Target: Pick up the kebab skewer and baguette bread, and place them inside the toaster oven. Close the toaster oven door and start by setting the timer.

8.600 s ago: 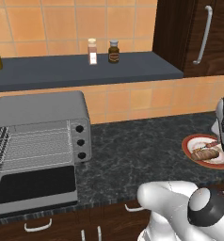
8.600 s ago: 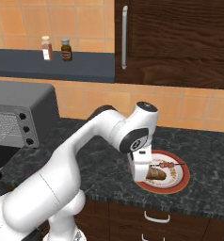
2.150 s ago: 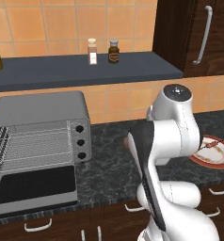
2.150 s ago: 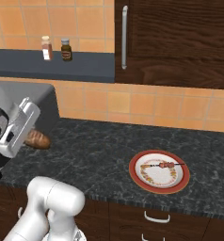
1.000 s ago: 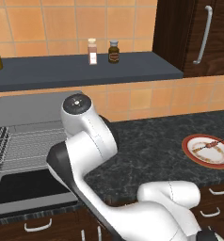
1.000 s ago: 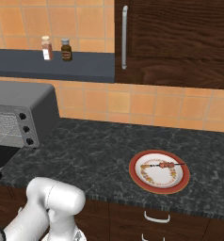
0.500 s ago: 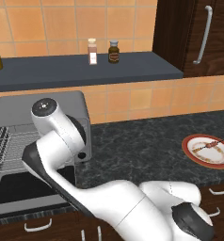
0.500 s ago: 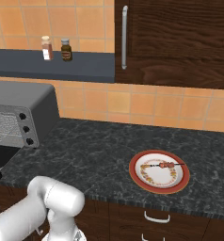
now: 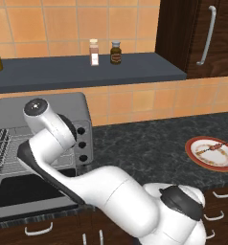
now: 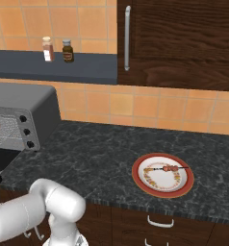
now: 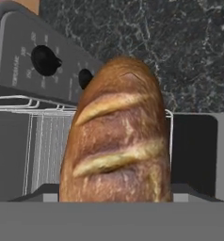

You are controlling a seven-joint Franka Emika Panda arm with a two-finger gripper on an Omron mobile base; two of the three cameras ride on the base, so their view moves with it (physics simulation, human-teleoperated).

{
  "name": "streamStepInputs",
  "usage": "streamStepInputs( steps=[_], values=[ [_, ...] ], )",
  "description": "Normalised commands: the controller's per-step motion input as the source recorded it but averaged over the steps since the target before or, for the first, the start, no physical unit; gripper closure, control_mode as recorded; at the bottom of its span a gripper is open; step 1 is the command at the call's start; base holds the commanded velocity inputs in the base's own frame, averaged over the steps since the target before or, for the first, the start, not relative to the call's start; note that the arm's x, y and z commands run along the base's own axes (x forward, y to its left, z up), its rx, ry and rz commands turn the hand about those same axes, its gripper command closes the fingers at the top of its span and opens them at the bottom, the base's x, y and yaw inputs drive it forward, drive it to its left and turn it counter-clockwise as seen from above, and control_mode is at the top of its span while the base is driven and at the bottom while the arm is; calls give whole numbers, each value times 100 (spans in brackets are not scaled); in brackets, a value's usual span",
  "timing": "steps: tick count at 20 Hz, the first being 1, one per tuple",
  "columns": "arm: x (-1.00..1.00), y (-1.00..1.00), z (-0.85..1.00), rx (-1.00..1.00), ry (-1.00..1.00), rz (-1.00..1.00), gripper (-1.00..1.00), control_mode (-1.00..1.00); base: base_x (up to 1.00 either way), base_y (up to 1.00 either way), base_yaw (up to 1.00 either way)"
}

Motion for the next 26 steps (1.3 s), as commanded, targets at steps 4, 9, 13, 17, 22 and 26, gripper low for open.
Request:
streamStepInputs(
  steps=[4,9,13,17,22,26],
  values=[
    [21,22,-36,0,0,0,100,-100,0,0,0],
    [30,28,-15,0,0,0,100,-100,0,0,0],
    [34,21,-6,0,0,0,100,-100,0,0,0],
    [33,20,-7,0,0,0,100,-100,0,0,0],
    [31,22,-15,0,0,0,100,-100,0,0,0],
    [29,21,-24,0,0,0,100,-100,0,0,0]
  ],
)
